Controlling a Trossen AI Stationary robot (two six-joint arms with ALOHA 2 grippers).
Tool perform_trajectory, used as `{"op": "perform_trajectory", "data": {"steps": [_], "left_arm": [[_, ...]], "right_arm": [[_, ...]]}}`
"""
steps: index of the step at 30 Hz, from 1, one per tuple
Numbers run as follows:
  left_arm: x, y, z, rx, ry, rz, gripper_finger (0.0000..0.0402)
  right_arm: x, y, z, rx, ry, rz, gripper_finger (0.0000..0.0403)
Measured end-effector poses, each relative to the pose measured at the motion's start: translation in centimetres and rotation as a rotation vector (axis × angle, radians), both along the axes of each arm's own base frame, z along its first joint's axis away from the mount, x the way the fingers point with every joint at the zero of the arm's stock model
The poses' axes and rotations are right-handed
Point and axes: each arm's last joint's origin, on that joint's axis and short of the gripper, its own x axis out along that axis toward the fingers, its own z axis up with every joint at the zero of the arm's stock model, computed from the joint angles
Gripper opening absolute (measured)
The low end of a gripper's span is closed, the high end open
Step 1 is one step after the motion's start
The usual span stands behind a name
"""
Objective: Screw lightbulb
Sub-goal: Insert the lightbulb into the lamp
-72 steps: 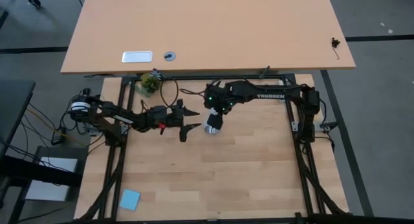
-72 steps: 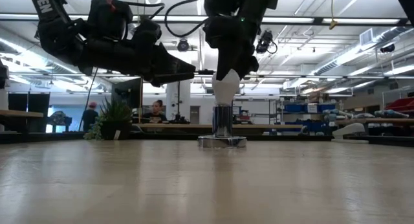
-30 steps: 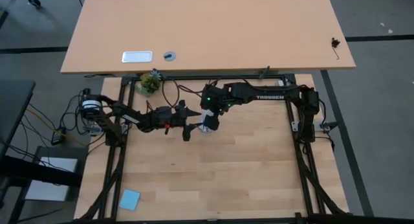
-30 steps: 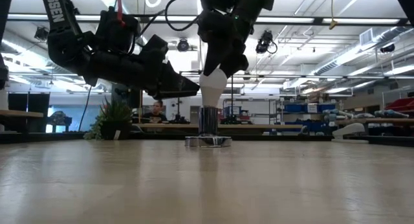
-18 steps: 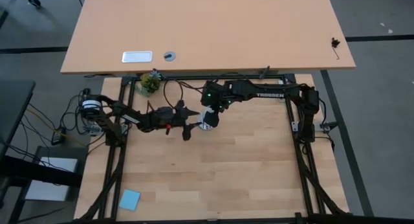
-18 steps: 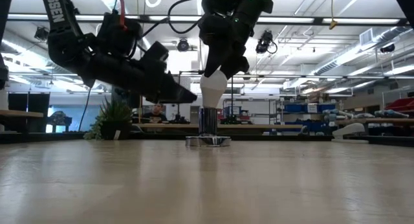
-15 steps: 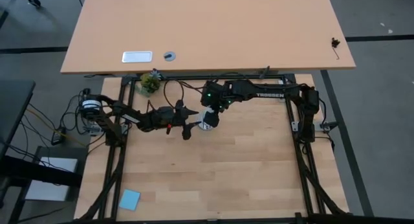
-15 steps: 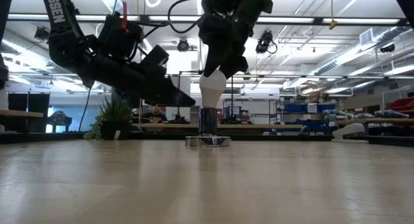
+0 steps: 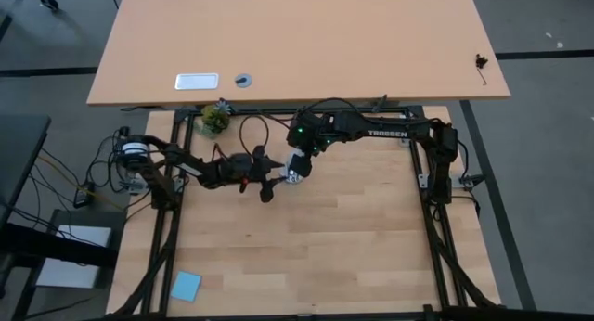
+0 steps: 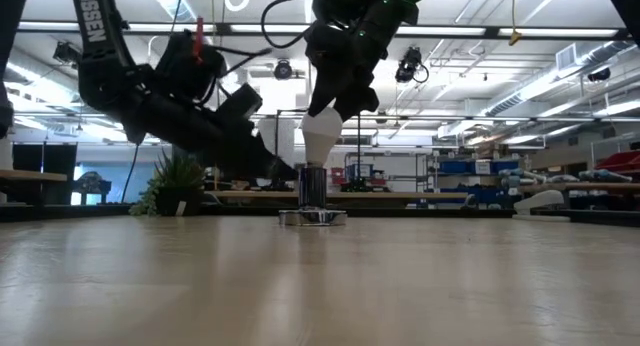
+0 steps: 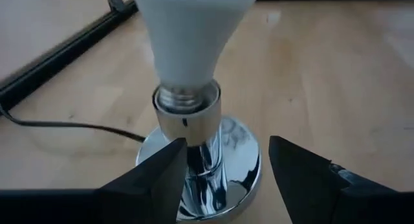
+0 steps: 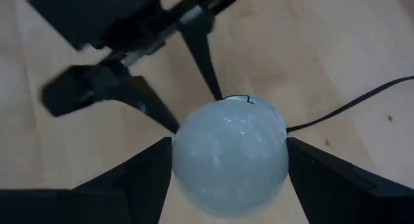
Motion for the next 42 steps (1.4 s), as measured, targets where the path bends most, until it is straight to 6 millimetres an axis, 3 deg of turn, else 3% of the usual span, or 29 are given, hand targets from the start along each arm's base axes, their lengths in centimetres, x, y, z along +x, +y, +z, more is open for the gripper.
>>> {"op": "perform_trajectory", "data": {"steps": [13,42], "left_arm": [[3.3,0.4,-2.5,-0.058,0.047,-0.068,0.0208],[3.5,0.2,-2.6,-0.075,0.045,-0.122,0.0207]], "right_arm": [[-0.8,0.2,-0.4,0.075,0.081,0.022,0.0290],[-0.9,-0.4,-0.3,0.058,0.074,0.005,0.0293]]}}
